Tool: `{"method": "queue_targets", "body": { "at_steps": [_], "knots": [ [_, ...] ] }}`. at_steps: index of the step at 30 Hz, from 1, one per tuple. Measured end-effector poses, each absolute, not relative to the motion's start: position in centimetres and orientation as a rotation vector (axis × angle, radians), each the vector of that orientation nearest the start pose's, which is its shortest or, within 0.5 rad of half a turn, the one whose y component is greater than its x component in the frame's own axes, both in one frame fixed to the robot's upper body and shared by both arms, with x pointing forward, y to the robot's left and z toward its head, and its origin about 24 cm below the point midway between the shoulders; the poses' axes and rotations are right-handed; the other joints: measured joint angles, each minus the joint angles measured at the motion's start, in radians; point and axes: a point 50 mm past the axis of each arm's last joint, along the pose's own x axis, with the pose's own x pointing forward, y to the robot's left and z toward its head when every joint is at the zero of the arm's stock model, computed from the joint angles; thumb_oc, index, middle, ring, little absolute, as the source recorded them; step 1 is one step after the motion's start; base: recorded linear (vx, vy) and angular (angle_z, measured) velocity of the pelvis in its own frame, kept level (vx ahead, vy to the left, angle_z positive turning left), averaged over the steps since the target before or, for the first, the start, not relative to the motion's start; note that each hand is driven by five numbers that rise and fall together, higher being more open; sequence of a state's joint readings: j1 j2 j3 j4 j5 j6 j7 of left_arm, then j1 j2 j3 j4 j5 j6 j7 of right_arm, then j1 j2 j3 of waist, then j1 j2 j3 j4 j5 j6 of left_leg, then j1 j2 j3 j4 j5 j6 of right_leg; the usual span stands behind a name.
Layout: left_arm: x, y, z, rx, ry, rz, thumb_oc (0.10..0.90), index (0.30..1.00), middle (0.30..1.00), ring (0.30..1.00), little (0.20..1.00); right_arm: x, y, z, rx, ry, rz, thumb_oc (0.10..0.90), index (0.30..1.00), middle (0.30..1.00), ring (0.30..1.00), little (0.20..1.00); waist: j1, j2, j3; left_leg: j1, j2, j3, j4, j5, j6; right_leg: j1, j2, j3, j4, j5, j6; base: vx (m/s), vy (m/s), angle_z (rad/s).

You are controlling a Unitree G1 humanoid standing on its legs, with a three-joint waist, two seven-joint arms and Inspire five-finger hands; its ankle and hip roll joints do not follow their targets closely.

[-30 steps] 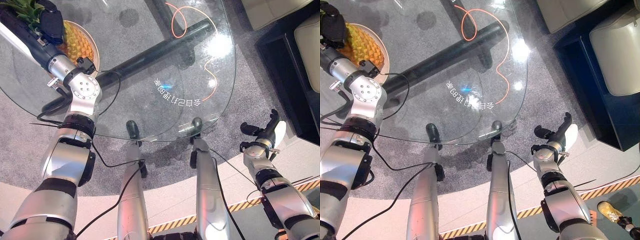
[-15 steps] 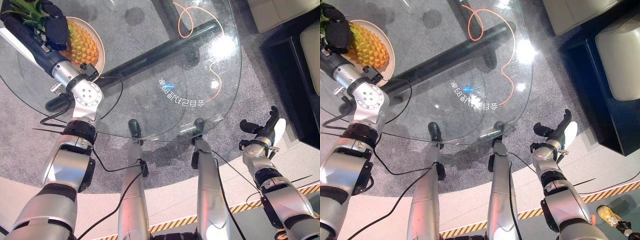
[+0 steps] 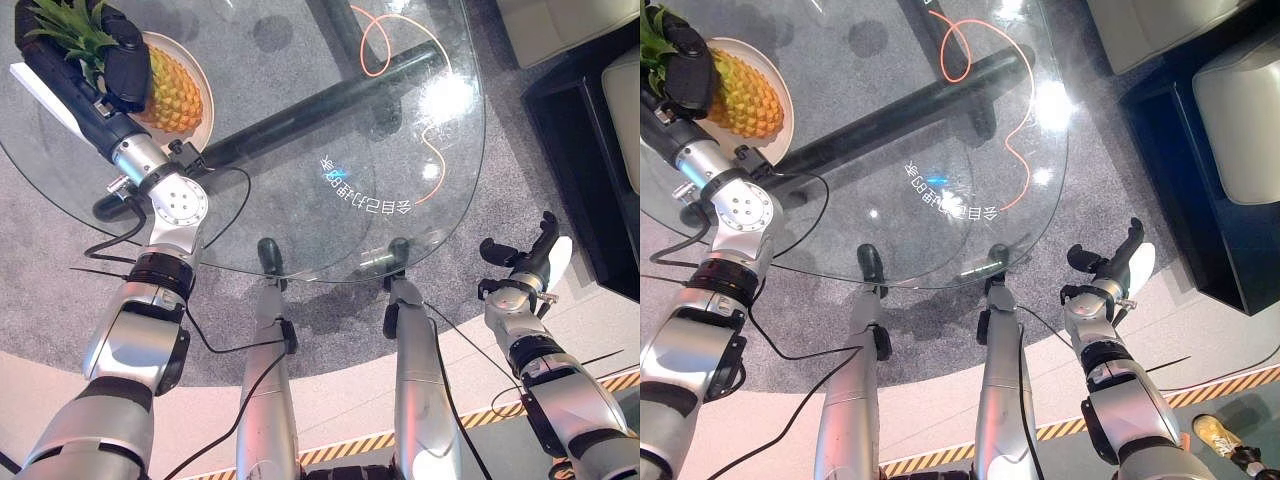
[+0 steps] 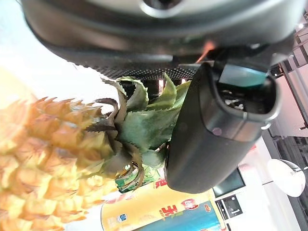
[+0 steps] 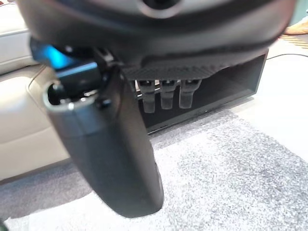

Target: Pick up the fruit to the plate

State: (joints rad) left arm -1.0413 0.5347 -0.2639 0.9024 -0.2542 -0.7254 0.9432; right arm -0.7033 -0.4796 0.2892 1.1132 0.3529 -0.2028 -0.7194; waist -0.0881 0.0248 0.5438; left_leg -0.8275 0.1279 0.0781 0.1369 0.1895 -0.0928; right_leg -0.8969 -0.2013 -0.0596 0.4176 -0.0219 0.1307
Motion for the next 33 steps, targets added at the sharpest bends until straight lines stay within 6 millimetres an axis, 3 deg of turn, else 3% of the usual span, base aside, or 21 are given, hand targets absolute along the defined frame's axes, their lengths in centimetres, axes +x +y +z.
{"method": "queue_targets", "body": {
  "at_steps": [4,5,6,33],
  "knots": [
    [36.2,23.4,25.7,-0.039,-0.939,0.761,0.476,0.622,0.622,0.622,0.576,34.2,-28.2,6.0,-0.354,0.105,-0.795,0.800,0.900,0.900,0.900,0.900,0.003,0.000,0.000,0.000,-0.001,-0.004,-0.001,0.001,0.000,0.003,-0.001,-0.006,0.000,0.000,-0.001,0.00,0.001,0.01],
    [36.2,23.4,25.7,-0.039,-0.941,0.757,0.602,0.731,0.731,0.731,0.702,34.2,-28.2,6.0,-0.353,0.105,-0.795,0.800,0.900,0.900,0.900,0.900,0.003,0.000,0.000,0.000,-0.001,-0.005,-0.002,0.002,0.000,0.003,-0.002,-0.007,0.000,-0.001,-0.001,0.00,0.000,0.00],
    [36.1,23.3,25.4,-0.028,-0.940,0.749,0.800,0.900,0.900,0.900,0.900,34.2,-28.1,5.9,-0.352,0.105,-0.794,0.800,0.900,0.900,0.900,0.900,0.004,0.000,0.000,0.000,-0.001,-0.005,-0.003,0.002,0.001,0.004,-0.002,-0.007,0.000,-0.001,-0.001,0.00,0.000,0.00],
    [35.4,22.6,24.2,0.025,-0.978,0.682,0.800,0.900,0.900,0.900,0.900,34.1,-28.3,5.8,-0.341,0.109,-0.807,0.800,0.900,0.900,0.900,0.900,0.030,0.000,0.000,0.005,-0.001,-0.007,-0.002,0.008,0.001,0.008,-0.003,-0.012,0.013,-0.002,-0.003,0.00,0.000,0.00]
  ]
}}
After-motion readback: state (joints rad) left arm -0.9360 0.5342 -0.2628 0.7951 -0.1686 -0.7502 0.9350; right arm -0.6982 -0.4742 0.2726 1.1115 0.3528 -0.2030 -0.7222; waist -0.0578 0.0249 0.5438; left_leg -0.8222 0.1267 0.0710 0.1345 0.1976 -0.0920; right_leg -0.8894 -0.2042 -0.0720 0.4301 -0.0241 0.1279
